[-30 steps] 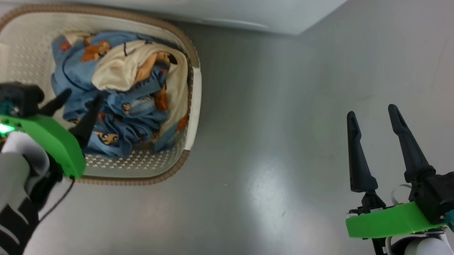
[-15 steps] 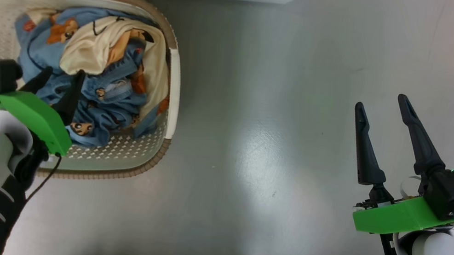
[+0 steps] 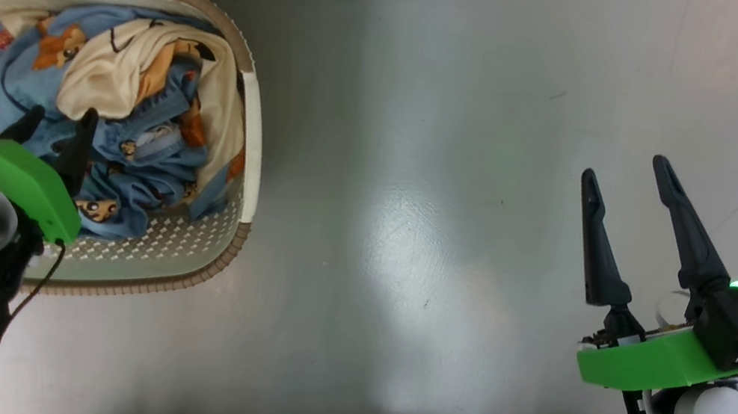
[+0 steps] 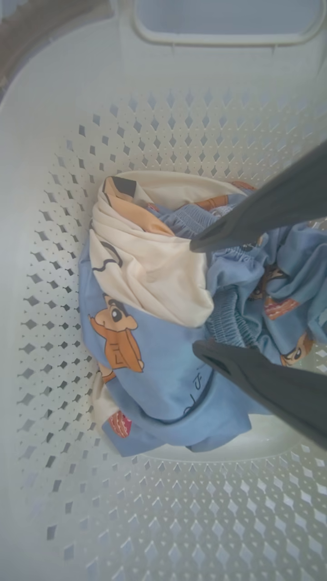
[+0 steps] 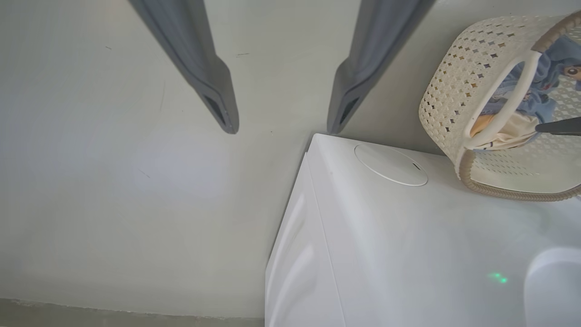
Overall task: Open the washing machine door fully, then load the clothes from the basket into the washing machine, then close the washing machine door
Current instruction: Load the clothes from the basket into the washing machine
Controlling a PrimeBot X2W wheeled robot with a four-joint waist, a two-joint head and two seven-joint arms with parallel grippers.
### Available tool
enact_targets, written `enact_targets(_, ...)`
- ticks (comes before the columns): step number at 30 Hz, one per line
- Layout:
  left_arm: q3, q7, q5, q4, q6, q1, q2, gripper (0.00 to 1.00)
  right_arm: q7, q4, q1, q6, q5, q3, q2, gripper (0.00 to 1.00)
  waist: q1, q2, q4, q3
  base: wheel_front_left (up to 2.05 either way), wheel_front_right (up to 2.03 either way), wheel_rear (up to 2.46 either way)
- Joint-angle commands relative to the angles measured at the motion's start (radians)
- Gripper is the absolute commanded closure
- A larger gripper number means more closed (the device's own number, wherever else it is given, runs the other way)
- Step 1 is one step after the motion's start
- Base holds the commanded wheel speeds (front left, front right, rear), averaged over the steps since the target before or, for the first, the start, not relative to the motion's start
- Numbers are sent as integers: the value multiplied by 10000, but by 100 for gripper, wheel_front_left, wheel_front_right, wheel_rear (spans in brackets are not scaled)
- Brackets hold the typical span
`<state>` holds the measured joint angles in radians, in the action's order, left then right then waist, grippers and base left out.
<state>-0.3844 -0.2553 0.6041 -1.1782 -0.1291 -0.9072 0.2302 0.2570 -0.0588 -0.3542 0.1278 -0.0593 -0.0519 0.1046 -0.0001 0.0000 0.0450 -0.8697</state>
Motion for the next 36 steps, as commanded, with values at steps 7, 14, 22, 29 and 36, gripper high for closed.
enact_targets(7, 114, -64, 202, -413, -15, -142, 585, 0, 48, 357, 740, 29, 49, -161, 50, 0, 1, 0, 198, -166, 0, 0, 0)
enact_targets(14, 139, -64, 157, -663, -12, -336, 641, 0, 48, 532, 916, 29, 52, -64, 21, 0, 1, 0, 267, -297, 0, 0, 0)
enact_targets(22, 88, -64, 9, -869, 143, -479, 618, 0, 48, 699, 1077, 29, 55, 26, 76, 0, 1, 0, 290, -427, 0, 0, 0)
enact_targets(29, -307, -64, -485, -880, 335, -672, 559, 29, 48, 901, 1128, 29, 28, 90, 54, 0, 1, 0, 347, -548, 0, 0, 0)
enact_targets(36, -413, -64, -789, -778, 644, -759, 585, 70, 48, 1028, 1199, 29, -4, 121, 9, 0, 1, 0, 400, -646, 0, 0, 0)
